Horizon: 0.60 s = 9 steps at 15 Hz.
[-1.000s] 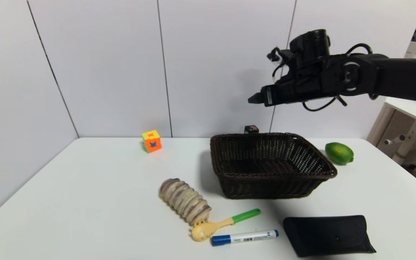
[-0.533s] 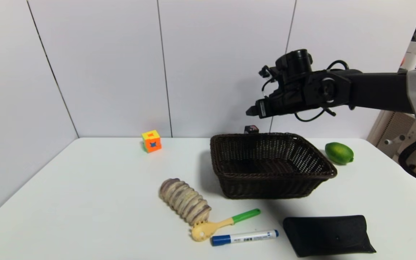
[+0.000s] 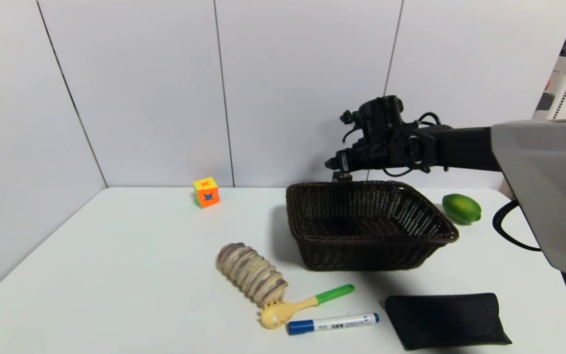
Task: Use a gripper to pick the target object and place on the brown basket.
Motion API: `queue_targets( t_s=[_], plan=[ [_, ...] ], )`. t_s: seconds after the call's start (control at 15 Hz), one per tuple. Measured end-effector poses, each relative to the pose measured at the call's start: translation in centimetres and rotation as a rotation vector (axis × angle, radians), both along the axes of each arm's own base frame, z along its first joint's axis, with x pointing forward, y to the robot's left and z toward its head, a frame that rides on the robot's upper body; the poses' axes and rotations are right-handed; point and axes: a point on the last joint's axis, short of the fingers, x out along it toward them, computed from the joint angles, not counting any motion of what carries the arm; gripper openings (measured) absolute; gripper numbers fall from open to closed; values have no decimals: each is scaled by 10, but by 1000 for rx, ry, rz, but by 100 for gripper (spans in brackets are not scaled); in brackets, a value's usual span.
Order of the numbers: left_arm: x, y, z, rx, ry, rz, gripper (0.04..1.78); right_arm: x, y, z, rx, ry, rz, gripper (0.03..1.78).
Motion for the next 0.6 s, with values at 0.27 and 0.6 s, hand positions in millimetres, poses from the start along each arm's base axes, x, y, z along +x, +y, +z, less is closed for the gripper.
queue_targets(
  t_s=[0.27, 0.6],
  plan=[
    [0, 0, 0, 0, -1, 0, 169, 11, 0, -17, -24, -24, 9, 169],
    [0, 0, 0, 0, 0, 0, 169, 16, -3, -30, -39, -3, 3, 169]
  ],
)
